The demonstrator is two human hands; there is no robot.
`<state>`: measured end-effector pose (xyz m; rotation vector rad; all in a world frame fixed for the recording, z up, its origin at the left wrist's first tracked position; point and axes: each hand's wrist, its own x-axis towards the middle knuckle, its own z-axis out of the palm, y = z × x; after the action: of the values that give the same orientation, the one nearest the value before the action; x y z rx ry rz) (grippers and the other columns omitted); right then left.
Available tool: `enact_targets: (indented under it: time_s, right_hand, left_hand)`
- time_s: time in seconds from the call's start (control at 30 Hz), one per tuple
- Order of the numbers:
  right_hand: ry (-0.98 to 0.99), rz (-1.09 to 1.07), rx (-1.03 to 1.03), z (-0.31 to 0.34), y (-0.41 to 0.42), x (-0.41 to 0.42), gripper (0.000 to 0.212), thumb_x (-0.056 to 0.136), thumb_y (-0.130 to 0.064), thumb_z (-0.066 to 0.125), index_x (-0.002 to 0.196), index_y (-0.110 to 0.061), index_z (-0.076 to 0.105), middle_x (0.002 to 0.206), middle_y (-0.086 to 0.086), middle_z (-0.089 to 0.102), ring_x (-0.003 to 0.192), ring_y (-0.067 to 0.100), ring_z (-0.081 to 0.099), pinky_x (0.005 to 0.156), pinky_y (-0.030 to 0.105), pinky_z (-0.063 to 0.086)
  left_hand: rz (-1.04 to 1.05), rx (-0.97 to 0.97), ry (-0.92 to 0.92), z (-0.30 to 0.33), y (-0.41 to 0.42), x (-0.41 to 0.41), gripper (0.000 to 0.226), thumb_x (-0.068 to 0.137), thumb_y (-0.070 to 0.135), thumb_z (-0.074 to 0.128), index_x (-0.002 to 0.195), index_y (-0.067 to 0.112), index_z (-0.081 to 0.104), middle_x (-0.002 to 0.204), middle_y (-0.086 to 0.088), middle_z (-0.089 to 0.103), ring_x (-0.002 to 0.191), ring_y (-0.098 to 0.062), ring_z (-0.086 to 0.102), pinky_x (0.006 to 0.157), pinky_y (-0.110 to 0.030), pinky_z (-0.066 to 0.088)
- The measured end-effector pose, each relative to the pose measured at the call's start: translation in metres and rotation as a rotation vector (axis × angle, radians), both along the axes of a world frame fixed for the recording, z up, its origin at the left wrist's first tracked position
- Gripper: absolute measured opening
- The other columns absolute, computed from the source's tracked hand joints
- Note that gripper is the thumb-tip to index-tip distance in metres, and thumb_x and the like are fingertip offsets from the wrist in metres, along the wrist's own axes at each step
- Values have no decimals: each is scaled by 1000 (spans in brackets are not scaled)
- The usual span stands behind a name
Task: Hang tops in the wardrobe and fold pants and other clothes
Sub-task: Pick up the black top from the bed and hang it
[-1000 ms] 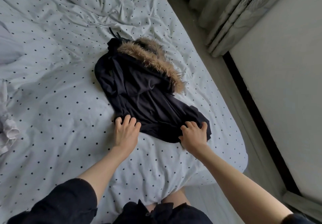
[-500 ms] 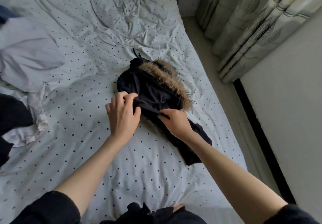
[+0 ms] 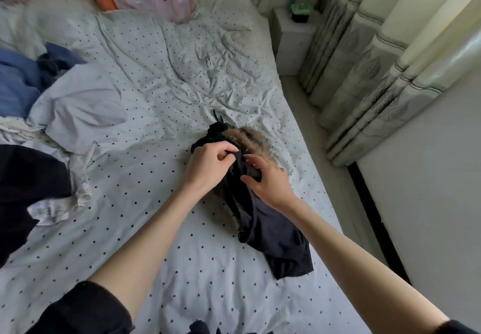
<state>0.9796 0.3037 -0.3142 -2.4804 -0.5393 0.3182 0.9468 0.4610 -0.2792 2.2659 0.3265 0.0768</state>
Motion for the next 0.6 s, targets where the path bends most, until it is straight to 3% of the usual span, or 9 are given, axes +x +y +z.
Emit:
enact_targets:
  time_s: [0.07, 0.17, 0.23, 0.37, 0.47, 0.6]
  right_hand:
    - [-16, 39, 90, 21, 7, 11, 47, 86, -31, 63, 131, -23, 52, 123, -1, 59, 117, 21, 52, 99, 45, 38]
    - [-17, 59, 263, 56, 18, 25, 25, 85, -16, 66, 109, -10, 66, 97, 3, 65, 93, 21, 59, 82, 35, 45]
    - [-30, 11, 318, 83, 23, 35, 15, 86, -12, 63, 98, -5, 68, 87, 6, 68, 84, 21, 62, 75, 32, 45]
    - [-201, -62, 408, 154, 38, 63, 10, 83, -8, 64, 87, 0, 68, 78, 11, 66, 75, 24, 59, 71, 36, 47]
    - [-337, -92, 462, 204, 45, 77, 9, 81, -7, 65, 86, -3, 70, 81, 14, 70, 81, 29, 63, 74, 40, 48]
    - [-451, -136, 528, 267, 44, 91, 12, 79, -5, 63, 86, -6, 72, 82, 11, 70, 85, 27, 65, 75, 36, 51]
  left_hand:
    - [-75, 71, -49, 20, 1, 6, 20, 86, 17, 58, 99, 24, 71, 77, 11, 66, 78, -14, 61, 73, -24, 46]
    - [-124, 127, -179, 52, 7, 16, 22, 86, 15, 58, 102, 22, 72, 106, 7, 70, 99, -12, 61, 89, -24, 46]
    - [-106, 140, -269, 74, 12, 24, 20, 86, 15, 58, 99, 21, 72, 103, 6, 70, 95, -11, 61, 84, -19, 44]
    - [27, 101, -476, 131, 19, 43, 9, 87, 10, 60, 91, 13, 68, 71, 17, 58, 73, -9, 53, 61, -3, 34]
    - [74, 78, -576, 164, 22, 54, 7, 85, 8, 64, 92, 9, 66, 74, 13, 56, 73, -9, 52, 61, 2, 31]
    - [28, 39, -574, 195, 22, 65, 24, 80, 6, 71, 103, 7, 63, 83, 2, 57, 66, -13, 54, 59, -7, 36]
